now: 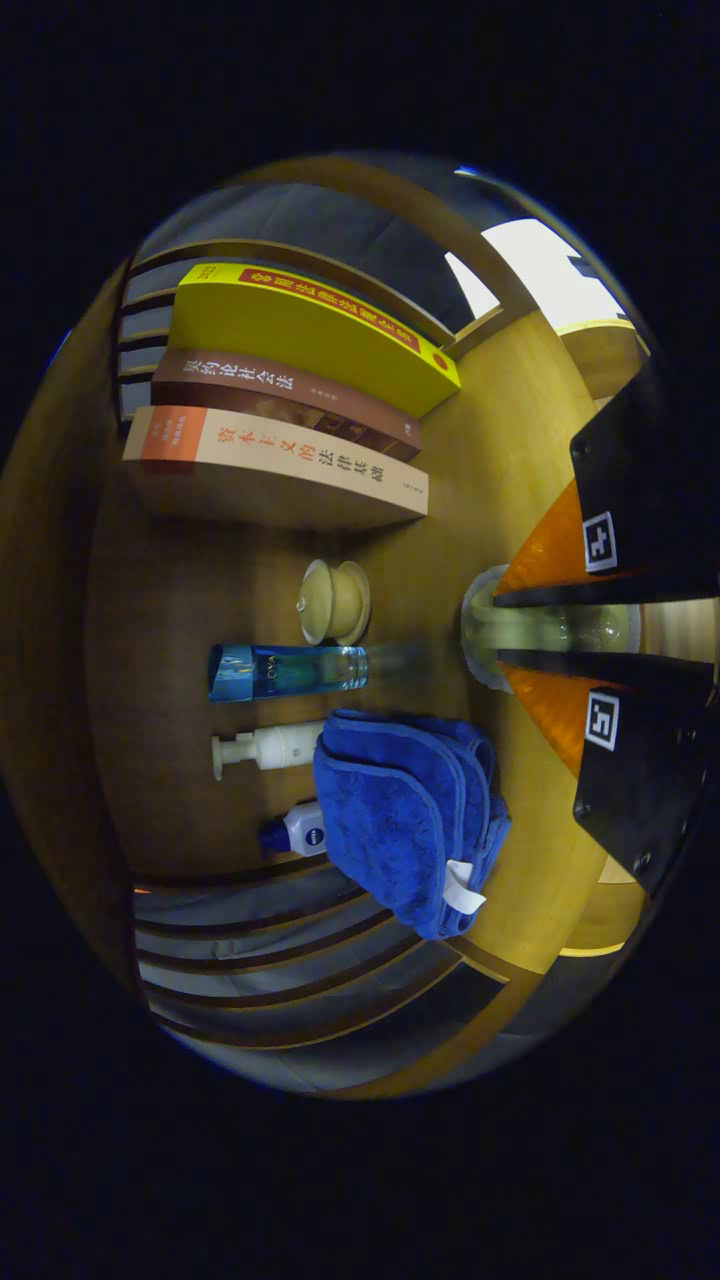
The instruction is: Pull open the drawer, take out the items inside it, and place them on the countertop above the cabinet.
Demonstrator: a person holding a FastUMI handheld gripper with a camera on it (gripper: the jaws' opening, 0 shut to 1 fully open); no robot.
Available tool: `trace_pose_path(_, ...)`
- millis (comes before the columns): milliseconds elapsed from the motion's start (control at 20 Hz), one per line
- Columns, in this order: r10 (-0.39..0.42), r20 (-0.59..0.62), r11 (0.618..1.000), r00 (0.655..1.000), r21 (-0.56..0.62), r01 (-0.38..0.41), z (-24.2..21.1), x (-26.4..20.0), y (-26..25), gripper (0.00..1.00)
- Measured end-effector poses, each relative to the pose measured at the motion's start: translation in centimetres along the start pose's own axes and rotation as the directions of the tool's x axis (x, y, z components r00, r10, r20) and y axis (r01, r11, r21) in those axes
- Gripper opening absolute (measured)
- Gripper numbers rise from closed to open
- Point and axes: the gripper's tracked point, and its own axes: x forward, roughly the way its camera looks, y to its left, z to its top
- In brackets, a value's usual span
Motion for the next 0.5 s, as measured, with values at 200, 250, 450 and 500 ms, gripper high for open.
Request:
trace_pose_path(200, 0.013, -0.01, 1.0, 1.0, -0.009, -0.013, -0.72, 0.17, 0.27, 0.37)
trace_pose_path(250, 0.016, -0.005, 1.0, 1.0, -0.018, -0.016, -0.64, 0.27, 0.34, 0.42)
trace_pose_path(450, 0.001, 0.012, 0.999, 1.0, -0.039, -0.001, -0.35, -0.3, 0.52, 0.62)
trace_pose_path(500, -0.011, 0.021, 0.999, 1.0, -0.041, 0.012, -0.04, -0.54, 0.31, 0.67)
